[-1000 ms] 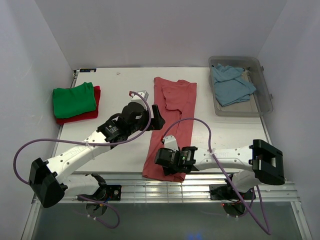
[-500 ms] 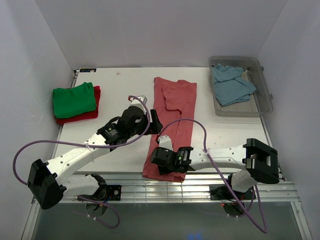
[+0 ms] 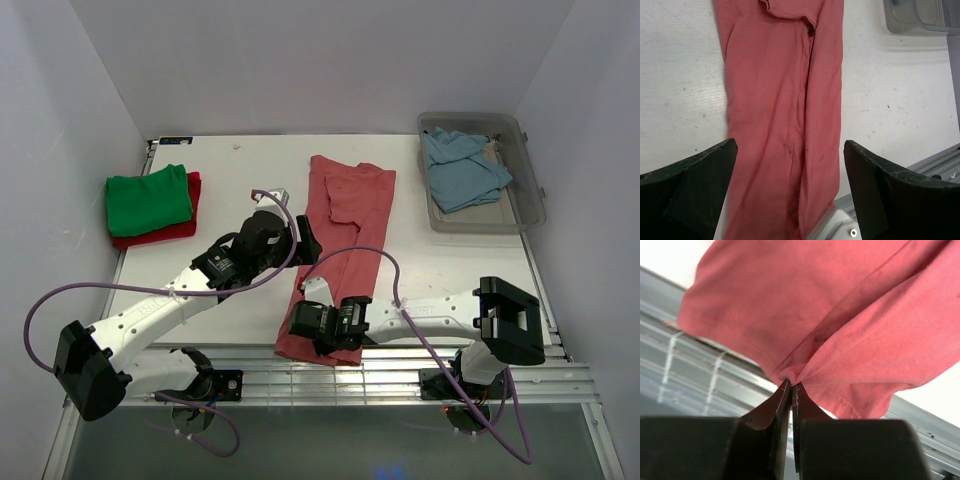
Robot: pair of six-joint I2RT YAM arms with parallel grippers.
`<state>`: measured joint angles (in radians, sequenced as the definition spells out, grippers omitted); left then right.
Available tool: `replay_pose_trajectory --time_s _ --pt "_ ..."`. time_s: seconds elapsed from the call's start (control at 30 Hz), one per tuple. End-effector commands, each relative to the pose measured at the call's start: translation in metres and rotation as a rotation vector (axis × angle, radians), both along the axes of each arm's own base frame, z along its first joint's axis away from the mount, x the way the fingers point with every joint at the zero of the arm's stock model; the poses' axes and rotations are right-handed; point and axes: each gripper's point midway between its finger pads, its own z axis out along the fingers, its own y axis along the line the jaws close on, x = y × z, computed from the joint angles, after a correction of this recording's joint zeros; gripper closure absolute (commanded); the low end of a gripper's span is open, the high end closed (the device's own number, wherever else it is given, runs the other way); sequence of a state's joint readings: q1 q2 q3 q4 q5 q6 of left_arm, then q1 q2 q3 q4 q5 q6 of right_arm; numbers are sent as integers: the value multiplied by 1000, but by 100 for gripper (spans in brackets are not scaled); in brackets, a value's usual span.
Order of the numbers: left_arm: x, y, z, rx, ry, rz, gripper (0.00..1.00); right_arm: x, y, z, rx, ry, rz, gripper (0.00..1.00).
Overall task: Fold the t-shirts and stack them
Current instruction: Fold the tshirt
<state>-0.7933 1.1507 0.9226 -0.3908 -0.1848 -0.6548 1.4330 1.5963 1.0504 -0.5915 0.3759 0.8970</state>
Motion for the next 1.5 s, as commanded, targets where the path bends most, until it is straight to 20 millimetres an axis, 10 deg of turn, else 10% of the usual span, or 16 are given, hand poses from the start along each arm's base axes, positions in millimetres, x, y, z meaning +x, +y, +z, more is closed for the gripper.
replay_pose_trajectory --time_s 0.0,0.27,0.47,0.63,0.73,0.87,1.0,1.07,1.3,1.47 --pt "-2 -1 -2 1 8 -6 2 -13 17 11 4 2 62 92" --pt "2 -5 -8 22 18 -23 2 -32 12 -26 -102 77 105 71" --pt "8 -12 -11 26 24 -43 2 -23 20 34 -23 -50 85 45" --pt "10 -16 -9 -2 16 -40 2 20 -11 107 103 -227 -115 38" --pt "3 -23 -2 -69 -6 -85 9 57 -56 110 112 -260 -271 42" --pt "-6 -33 1 -124 -13 -151 40 109 -103 86 96 -251 -381 88" --pt "-11 -46 -8 -134 27 -205 93 163 -117 80 84 -282 -419 92" --pt "-13 -54 -12 -143 45 -236 100 184 -116 73 26 -300 -396 92" --pt "-18 -75 -24 -156 69 -310 100 260 -106 84 -9 -379 -412 92" --pt "-19 -76 -38 -130 87 -305 100 299 -114 55 -45 -315 -412 92"
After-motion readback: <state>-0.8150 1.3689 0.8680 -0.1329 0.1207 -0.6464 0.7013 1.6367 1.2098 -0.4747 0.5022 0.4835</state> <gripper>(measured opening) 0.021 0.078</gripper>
